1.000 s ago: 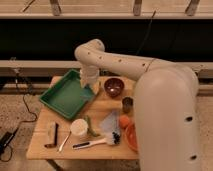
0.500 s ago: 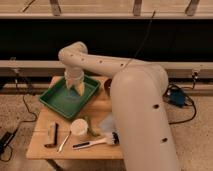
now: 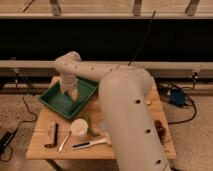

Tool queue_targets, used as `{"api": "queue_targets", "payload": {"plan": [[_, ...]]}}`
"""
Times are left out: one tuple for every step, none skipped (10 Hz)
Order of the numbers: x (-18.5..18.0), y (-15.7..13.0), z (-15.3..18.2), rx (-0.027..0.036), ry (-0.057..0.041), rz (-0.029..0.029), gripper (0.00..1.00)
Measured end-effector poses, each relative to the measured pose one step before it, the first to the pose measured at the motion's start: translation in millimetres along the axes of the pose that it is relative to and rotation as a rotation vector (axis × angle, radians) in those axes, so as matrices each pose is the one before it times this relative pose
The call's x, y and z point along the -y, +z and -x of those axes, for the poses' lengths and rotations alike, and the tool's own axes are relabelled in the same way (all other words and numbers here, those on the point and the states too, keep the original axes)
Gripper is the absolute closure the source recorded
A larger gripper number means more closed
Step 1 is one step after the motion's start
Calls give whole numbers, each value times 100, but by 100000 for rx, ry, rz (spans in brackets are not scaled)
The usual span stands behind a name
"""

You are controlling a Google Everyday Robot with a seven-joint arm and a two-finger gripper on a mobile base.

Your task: Place sponge in tray

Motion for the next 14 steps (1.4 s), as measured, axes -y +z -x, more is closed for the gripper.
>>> {"api": "queue_targets", "payload": {"plan": [[333, 474, -298, -154, 1215, 577, 82], [392, 872, -449, -542, 1979, 1186, 69], [388, 791, 21, -60, 1222, 768, 59], [361, 970, 109, -153, 1146, 911, 48], [278, 729, 90, -189, 762, 708, 39], [294, 806, -72, -415, 1048, 757, 28], [120, 658, -331, -649, 1252, 1013, 22], [28, 510, -217, -285, 1004, 437, 20], [-105, 115, -470, -149, 1374, -307, 20], [-246, -164, -565, -208, 1384, -701, 20], [-205, -491, -730, -304, 1442, -1123, 20], [-272, -235, -630, -331, 906, -286, 20], [86, 13, 196, 295, -140, -90, 20], [153, 53, 285, 202, -358, -14, 20]]}}
